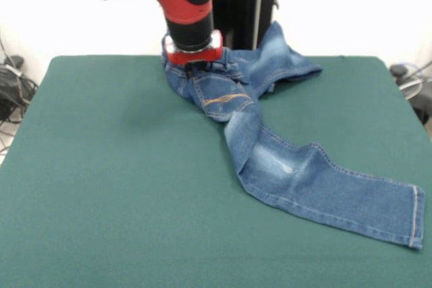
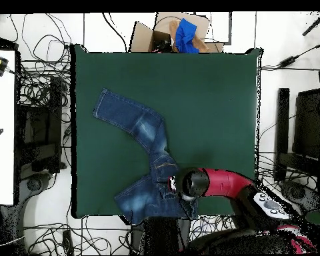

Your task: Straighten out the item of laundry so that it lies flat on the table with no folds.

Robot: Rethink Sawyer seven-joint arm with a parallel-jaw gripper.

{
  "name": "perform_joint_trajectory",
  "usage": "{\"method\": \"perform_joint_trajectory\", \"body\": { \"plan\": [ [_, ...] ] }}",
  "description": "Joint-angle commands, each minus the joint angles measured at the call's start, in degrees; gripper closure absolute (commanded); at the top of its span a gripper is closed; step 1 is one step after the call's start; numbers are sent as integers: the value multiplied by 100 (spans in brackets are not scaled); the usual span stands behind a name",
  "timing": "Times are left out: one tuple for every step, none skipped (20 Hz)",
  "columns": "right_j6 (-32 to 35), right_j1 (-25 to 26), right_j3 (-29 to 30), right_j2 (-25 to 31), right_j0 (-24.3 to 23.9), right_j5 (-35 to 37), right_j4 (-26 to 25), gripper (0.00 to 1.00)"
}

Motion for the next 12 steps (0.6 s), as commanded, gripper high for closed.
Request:
{"method": "perform_joint_trajectory", "body": {
  "plan": [
    [95, -775, -618, 607, 110, 619, 465, 100],
    [69, -826, -589, 633, 88, 668, 492, 100],
    [69, -898, -535, 634, 87, 710, 516, 100],
    [48, -987, -511, 639, 88, 775, 537, 100],
    [36, -1054, -504, 640, 102, 825, 548, 100],
    [29, -1124, -496, 636, 109, 900, 569, 100],
    [30, -1182, -470, 639, 115, 939, 582, 100],
    [39, -1221, -464, 630, 121, 997, 606, 100],
    [28, -1242, -491, 640, 128, 1026, 620, 100],
    [29, -1227, -500, 638, 124, 1000, 615, 100],
    [8, -1168, -537, 651, 117, 952, 598, 100],
    [-31, -1057, -594, 665, 91, 879, 560, 100]
  ]
}}
